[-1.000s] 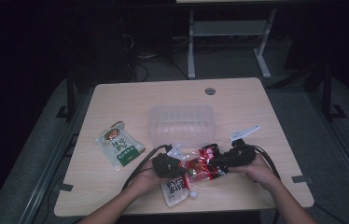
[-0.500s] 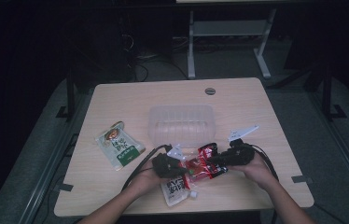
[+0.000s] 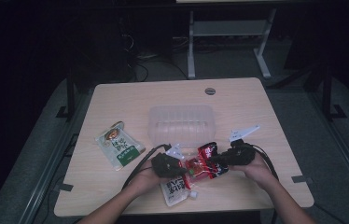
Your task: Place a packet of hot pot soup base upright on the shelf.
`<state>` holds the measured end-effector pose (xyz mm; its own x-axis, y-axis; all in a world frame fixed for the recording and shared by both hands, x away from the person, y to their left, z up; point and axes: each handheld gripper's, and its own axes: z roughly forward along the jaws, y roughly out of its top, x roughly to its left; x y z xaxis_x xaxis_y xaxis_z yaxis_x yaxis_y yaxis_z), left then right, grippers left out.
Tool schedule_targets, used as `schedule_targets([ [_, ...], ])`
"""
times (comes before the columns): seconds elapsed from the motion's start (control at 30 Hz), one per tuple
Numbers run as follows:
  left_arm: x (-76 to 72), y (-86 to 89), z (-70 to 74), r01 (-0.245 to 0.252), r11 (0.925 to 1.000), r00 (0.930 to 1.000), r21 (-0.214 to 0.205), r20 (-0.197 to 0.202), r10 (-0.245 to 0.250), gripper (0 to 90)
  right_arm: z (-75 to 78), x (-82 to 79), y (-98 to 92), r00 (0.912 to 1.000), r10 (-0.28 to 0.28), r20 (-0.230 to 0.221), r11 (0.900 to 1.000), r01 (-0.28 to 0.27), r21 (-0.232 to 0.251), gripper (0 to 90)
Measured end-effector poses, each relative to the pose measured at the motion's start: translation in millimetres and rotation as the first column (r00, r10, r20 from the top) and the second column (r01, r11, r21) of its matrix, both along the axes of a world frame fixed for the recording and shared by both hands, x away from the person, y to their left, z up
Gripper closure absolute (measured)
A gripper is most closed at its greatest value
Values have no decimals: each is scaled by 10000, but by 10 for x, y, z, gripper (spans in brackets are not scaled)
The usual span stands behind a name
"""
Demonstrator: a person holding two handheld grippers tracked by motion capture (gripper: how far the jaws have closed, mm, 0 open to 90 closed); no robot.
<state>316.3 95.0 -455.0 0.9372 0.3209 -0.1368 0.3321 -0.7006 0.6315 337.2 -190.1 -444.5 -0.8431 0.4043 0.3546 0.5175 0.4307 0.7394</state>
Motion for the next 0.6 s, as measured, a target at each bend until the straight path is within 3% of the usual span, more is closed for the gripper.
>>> schedule_targets([
  [0.2,-6,53,80,-65,9989,10000,-457,-45,63,899,95,-38,-42,9996,-71,270,9978,53,654,900],
  [0.47,13,215,157,-265,9967,9995,-766,-170,253,896,220,-63,-51,9978,9,666,9933,-86,1154,900],
  [0.6,2,320,190,-347,9955,9992,-883,-231,328,845,277,-68,-57,9962,9,869,9920,-119,1260,900],
])
